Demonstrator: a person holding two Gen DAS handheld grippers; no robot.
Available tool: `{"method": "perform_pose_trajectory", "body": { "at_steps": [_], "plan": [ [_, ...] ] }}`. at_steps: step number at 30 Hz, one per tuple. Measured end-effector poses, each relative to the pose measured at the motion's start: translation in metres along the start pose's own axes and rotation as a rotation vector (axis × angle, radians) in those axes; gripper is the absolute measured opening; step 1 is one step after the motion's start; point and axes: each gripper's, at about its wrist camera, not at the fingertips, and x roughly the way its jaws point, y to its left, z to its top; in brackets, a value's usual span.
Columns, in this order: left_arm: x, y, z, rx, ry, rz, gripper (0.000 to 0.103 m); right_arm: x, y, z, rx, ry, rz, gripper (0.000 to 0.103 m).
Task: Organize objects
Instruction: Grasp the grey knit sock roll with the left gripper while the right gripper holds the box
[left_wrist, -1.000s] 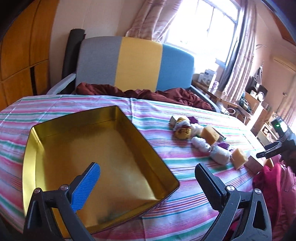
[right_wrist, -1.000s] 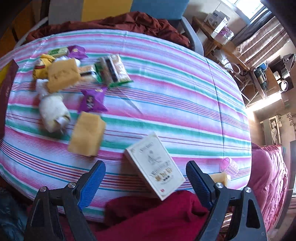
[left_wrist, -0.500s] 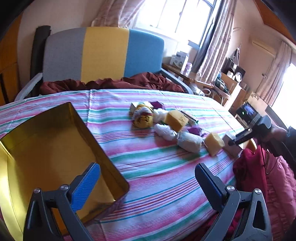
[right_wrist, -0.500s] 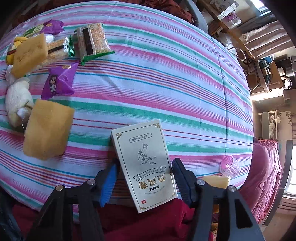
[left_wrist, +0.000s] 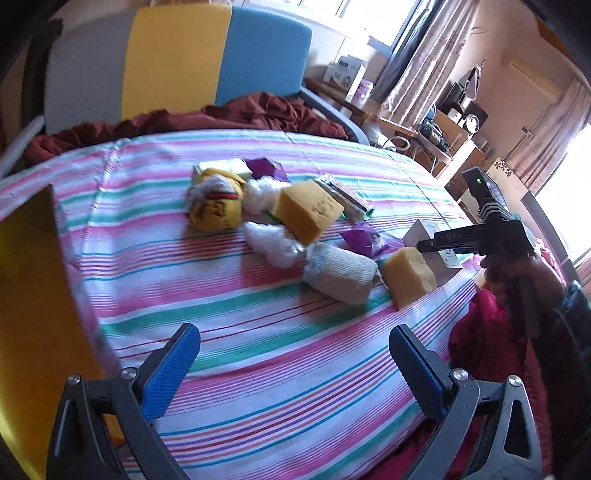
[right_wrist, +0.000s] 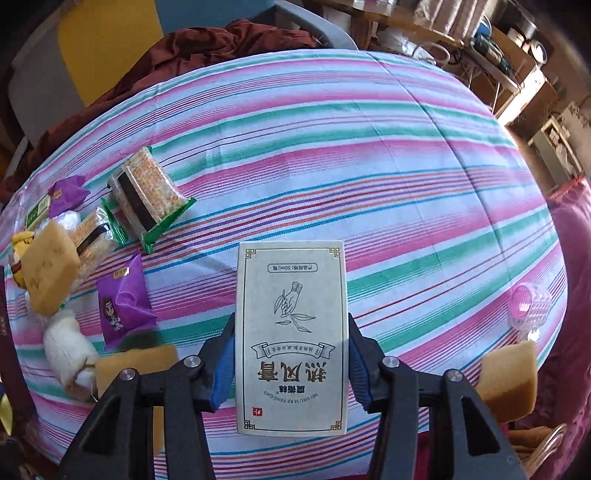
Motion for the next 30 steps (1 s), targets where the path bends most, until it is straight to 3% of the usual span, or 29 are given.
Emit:
{"method": "perform_pose_trajectory", "body": {
  "at_steps": [11,18,23,28,30],
  "plan": [
    [0.077,-0.005,0.034,-0.245,0.124,-0.069,0.103,-0.004,-0.024,-0.005,0.178,-0.069,0.184,0.052],
    [0.105,-0.002,0.039,-0.397,0.125,-0.007,0.103,0.0,-0.022,-0.005,0.185,-0.067,0.194,0.054],
    [0.111,-0.015,0.041,-0.372,0.103,0.057,0.103,0.005,-0.023,0.003,0.186,-0.067,0.198,0.054],
    [0.115,-0.031,0.031,-0.237,0.119,0.136,0.1,0.005,-0.025,0.003,0.185,-0.067,0.198,0.054],
    [0.11,-0.03,0.026,-0.203,0.106,0.123,0.092,0.005,-0.025,0.003,0.185,-0.067,0.198,0.054]
  ]
}}
